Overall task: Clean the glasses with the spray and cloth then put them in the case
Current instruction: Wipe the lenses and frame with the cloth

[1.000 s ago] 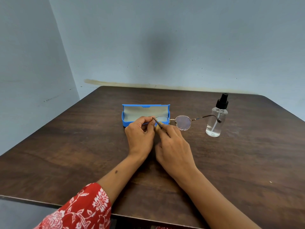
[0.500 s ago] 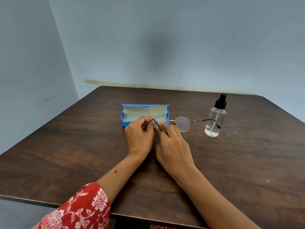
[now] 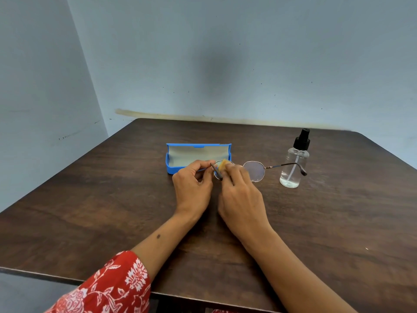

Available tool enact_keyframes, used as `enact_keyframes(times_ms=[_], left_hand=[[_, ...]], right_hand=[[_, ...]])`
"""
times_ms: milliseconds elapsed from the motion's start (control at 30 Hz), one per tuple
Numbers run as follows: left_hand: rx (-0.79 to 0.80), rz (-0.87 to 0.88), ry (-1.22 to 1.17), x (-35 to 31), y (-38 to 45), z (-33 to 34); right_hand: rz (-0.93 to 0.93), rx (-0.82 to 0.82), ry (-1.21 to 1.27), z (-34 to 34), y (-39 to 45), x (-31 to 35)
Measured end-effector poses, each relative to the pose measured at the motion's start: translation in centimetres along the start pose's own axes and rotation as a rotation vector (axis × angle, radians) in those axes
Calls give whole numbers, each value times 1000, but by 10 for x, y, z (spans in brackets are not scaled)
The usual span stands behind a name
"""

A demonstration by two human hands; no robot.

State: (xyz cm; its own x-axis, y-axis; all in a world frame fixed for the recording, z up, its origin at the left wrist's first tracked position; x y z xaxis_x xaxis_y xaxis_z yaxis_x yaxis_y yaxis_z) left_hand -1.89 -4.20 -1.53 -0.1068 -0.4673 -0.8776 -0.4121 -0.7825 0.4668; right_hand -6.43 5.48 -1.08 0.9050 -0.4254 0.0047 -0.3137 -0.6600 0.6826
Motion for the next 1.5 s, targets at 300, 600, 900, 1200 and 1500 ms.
enact_keyframes(times_ms=[300, 600, 900, 1200, 1500], left_hand=[[18, -4, -7, 2, 0, 0], [20, 2, -6, 1, 0, 1], [15, -9, 4, 0, -1, 2], [19, 7, 38, -1, -1, 1], [33, 17, 52, -1, -1, 1]], right_hand=[[-72, 24, -8, 4, -2, 3], [-17, 26, 4, 3, 0, 1], [39, 29, 0, 4, 1, -4], [61, 53, -27, 3, 2, -1], [50, 47, -16, 2, 3, -4]])
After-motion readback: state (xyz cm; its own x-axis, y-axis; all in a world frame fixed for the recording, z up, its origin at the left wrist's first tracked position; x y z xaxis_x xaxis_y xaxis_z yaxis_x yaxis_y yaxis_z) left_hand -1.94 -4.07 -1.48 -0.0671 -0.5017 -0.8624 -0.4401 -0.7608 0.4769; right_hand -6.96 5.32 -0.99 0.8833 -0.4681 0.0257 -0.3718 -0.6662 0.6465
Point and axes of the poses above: each hand's wrist, its own y-axis towards the middle knuckle, its own z-axis out of the palm, x = y × z, the point moved 3 cm from there along y, towards the middle knuckle, and after that the axes turned 6 degrees about -z, right-handed, at the moved point
